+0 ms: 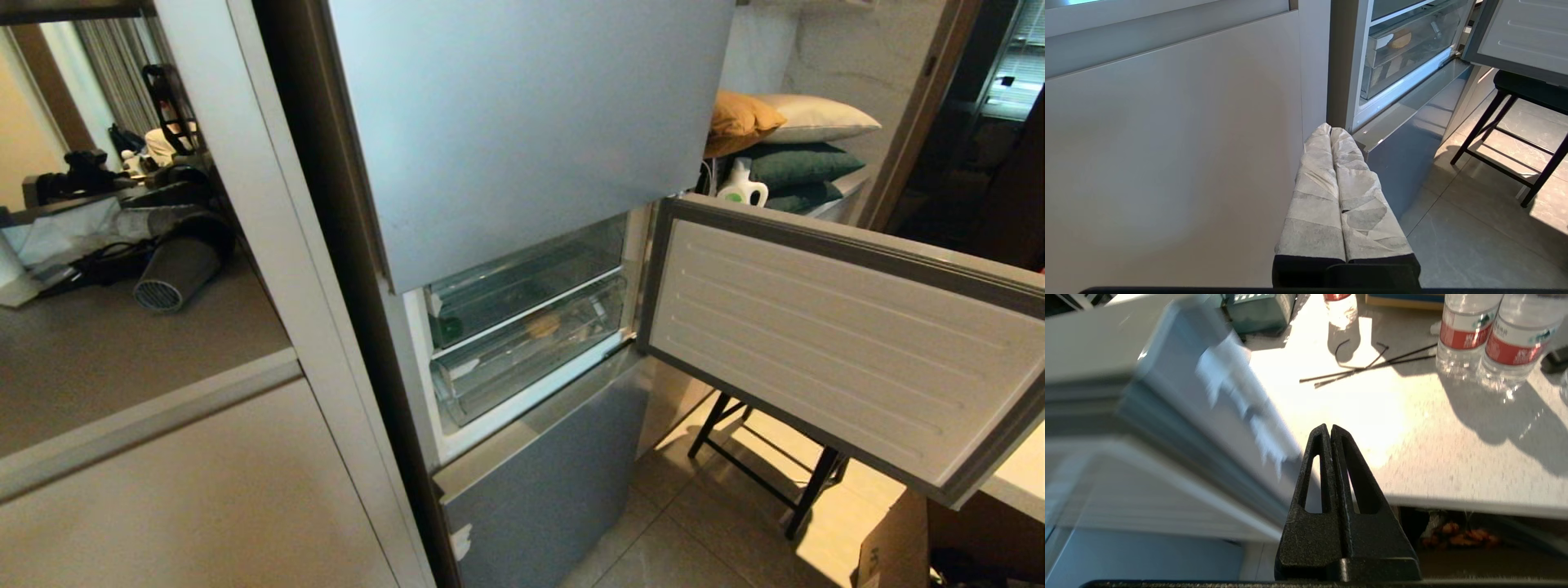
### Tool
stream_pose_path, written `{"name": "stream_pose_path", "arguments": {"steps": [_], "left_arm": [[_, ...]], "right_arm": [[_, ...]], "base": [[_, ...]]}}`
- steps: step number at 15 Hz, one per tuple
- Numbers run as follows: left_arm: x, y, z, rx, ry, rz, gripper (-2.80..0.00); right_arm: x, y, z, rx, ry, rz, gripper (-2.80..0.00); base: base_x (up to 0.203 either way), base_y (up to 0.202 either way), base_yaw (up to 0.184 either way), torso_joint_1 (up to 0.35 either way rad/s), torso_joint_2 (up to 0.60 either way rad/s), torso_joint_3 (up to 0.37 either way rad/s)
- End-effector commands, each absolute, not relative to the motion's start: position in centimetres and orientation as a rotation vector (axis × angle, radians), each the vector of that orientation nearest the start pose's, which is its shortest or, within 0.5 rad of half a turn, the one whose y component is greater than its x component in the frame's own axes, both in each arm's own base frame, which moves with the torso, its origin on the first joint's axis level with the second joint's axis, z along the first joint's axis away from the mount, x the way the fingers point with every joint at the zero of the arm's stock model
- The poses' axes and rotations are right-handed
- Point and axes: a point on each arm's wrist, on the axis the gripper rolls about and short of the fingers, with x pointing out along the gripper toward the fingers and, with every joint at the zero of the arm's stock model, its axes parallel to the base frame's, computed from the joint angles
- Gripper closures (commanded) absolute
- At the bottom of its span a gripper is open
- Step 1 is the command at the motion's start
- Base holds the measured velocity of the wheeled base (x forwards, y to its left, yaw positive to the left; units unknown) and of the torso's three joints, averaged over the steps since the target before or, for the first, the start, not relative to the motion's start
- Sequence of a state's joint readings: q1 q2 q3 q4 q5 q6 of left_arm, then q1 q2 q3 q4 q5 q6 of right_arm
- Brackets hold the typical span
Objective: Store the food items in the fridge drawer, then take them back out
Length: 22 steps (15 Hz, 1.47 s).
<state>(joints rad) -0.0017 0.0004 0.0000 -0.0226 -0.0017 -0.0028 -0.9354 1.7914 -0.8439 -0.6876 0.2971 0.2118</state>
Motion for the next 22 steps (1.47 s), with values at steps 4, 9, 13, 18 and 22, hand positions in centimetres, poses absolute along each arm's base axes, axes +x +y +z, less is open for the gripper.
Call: {"name": "stream_pose_path", "arguments": {"steps": [4, 9, 13, 18, 22], "left_arm": [[-2.2, 0.0, 7.5, -0.003, -0.012, -0.003, 0.00], [-2.2, 0.0, 7.5, -0.003, -0.012, -0.003, 0.00], [-2.2, 0.0, 7.5, -0.003, -0.012, -0.003, 0.00], [-2.2, 0.0, 7.5, -0.003, -0.012, -0.003, 0.00], [-2.2, 0.0, 7.5, -0.003, -0.012, -0.003, 0.00]], "right_arm": [[22.1, -29.4, 15.4, 0.351, 0.157, -0.638, 0.00], [23.5, -30.9, 15.1, 0.339, 0.148, -0.507, 0.00], [23.9, -31.8, 15.1, 0.336, 0.133, -0.446, 0.00], [23.9, -33.2, 14.5, 0.352, 0.127, -0.329, 0.00], [24.7, -34.8, 14.1, 0.338, 0.109, -0.316, 0.00]], "base": [[0.000, 0.000, 0.000, 0.000, 0.00, 0.000], [0.000, 0.000, 0.000, 0.000, 0.00, 0.000], [0.000, 0.000, 0.000, 0.000, 0.00, 0.000], [0.000, 0.000, 0.000, 0.000, 0.00, 0.000], [0.000, 0.000, 0.000, 0.000, 0.00, 0.000]]}}
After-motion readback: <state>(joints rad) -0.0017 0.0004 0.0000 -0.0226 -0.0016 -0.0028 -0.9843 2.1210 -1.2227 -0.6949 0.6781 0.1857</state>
